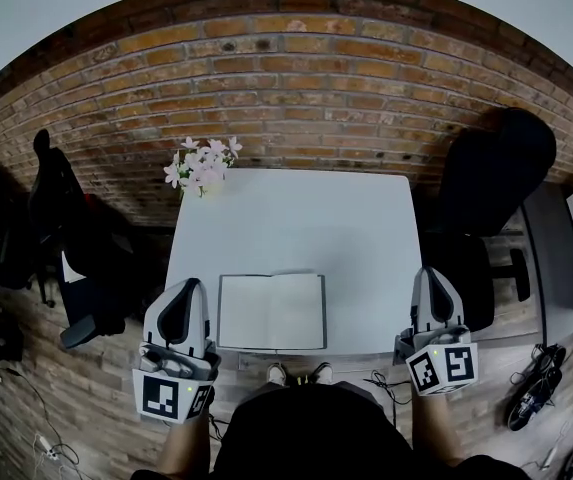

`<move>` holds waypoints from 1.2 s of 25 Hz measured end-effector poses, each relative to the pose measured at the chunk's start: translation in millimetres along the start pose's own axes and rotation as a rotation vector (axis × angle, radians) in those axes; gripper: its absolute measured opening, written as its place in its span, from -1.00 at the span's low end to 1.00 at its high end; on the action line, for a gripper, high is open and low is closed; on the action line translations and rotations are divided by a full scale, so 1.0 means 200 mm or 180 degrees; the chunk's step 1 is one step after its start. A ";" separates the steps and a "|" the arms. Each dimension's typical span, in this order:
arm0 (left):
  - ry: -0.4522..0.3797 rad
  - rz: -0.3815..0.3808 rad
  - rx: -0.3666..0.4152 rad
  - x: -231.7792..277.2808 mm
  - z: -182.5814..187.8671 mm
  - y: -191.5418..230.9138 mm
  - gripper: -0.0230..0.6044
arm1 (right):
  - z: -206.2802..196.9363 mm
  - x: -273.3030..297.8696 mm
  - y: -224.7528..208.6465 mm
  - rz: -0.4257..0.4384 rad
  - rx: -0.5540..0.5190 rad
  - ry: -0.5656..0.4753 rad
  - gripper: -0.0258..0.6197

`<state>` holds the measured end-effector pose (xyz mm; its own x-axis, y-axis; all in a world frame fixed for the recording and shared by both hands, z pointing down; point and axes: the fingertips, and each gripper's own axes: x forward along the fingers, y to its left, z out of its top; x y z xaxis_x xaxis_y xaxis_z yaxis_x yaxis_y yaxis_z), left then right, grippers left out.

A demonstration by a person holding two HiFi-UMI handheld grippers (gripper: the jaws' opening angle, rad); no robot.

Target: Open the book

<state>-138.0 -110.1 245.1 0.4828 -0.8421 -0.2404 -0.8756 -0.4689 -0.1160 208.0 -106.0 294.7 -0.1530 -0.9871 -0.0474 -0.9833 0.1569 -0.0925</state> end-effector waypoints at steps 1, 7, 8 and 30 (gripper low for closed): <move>-0.0005 0.0001 -0.0010 0.00 0.00 0.00 -0.85 | 0.00 0.00 0.00 0.0002 0.0006 0.0000 -0.89; -0.0033 0.0019 -0.0075 -0.01 0.00 -0.03 -0.85 | 0.01 0.01 0.01 0.0038 -0.0112 -0.0026 -0.89; -0.0044 0.0000 -0.0093 0.00 0.01 -0.04 -0.85 | 0.01 0.01 0.02 0.0054 -0.0162 -0.0033 -0.89; -0.0071 -0.0044 -0.0133 -0.03 0.02 -0.06 -0.85 | 0.05 -0.02 0.09 0.0147 -0.0246 -0.0124 -0.89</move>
<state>-130.0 -98.7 243.1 0.4940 -0.8294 -0.2607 -0.8672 -0.4916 -0.0793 192.4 -99.9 283.8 -0.1960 -0.9766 -0.0887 -0.9802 0.1978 -0.0124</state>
